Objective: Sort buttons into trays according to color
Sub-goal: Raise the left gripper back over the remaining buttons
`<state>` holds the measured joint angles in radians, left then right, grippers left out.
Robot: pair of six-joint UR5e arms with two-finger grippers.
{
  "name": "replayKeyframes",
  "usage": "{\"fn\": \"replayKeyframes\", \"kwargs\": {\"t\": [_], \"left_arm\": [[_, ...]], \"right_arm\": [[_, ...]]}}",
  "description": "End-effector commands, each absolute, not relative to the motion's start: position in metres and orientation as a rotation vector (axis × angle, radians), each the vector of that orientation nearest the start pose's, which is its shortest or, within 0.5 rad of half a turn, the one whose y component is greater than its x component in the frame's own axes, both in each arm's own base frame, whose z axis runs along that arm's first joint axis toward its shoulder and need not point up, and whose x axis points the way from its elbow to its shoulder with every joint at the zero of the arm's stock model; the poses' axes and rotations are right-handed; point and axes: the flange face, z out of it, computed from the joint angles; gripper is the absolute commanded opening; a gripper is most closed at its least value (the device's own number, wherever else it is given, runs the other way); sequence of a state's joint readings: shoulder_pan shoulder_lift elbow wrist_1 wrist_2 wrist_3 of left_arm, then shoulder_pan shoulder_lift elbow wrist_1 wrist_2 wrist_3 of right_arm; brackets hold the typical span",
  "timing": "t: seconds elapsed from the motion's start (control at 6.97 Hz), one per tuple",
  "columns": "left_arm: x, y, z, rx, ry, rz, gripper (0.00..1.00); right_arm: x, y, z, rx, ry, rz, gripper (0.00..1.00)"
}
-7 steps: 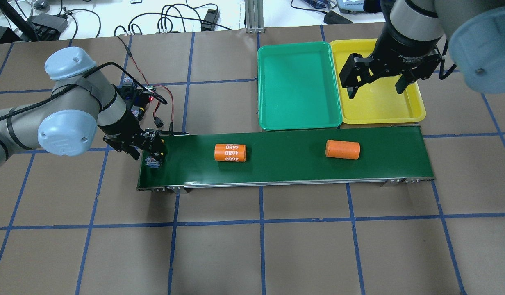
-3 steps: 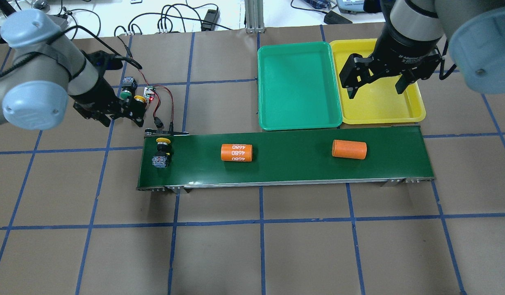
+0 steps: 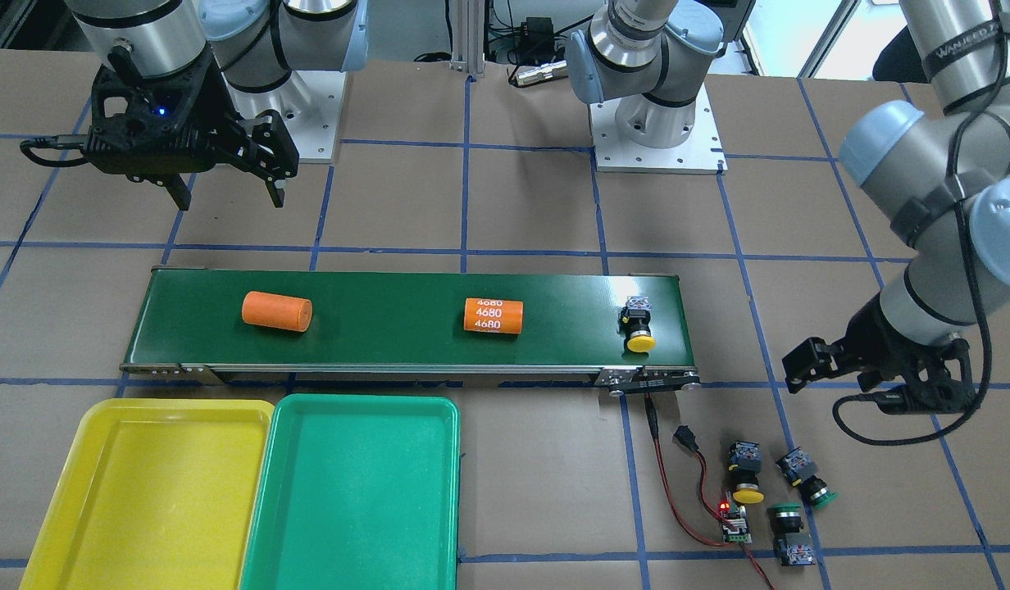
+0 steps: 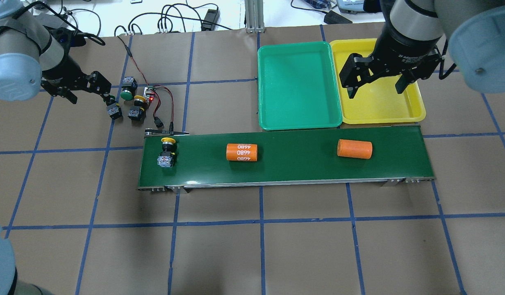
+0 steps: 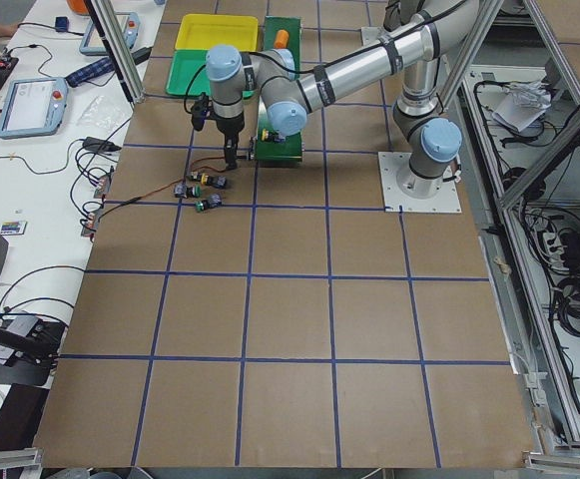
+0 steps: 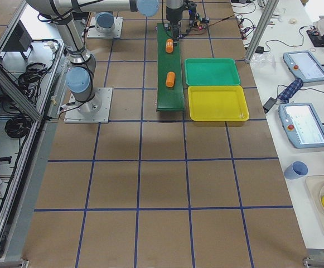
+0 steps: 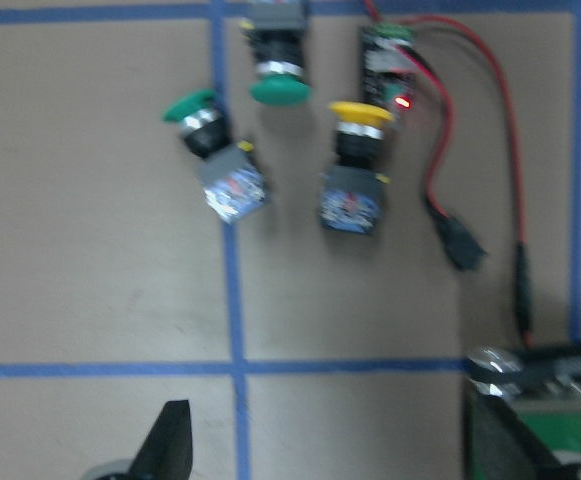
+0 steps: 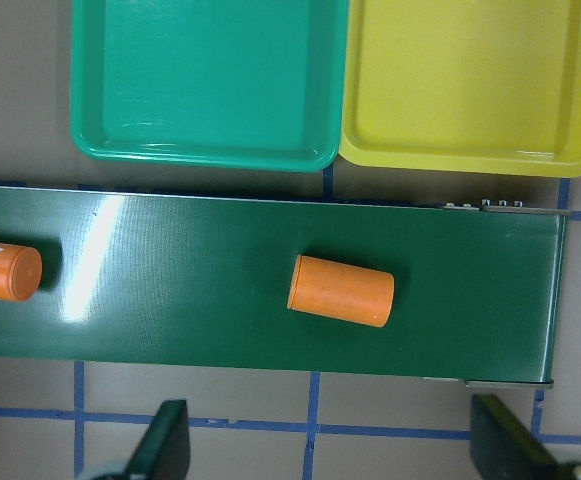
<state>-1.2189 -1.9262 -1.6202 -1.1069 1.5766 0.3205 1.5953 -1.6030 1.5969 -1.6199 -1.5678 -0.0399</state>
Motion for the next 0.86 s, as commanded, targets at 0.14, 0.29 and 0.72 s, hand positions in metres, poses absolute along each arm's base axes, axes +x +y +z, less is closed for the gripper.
{"fn": "replayKeyframes", "kwargs": {"t": [0.14, 0.29, 0.72], "left_arm": [[0.149, -0.641, 0.238, -0.165, 3.105, -0.089, 1.0], [0.153, -0.644, 0.225, -0.179, 3.114, -0.061, 1.0], [0.132, -0.651, 0.213, -0.306, 3.175, -0.069, 1.0]], "right_arm": [[0.145, -0.48, 0.496, -0.101, 3.136, -0.087, 1.0], [0.145, -0.48, 0.496, -0.101, 3.136, -0.087, 1.0], [0.145, -0.48, 0.496, -0.101, 3.136, -0.087, 1.0]]}}
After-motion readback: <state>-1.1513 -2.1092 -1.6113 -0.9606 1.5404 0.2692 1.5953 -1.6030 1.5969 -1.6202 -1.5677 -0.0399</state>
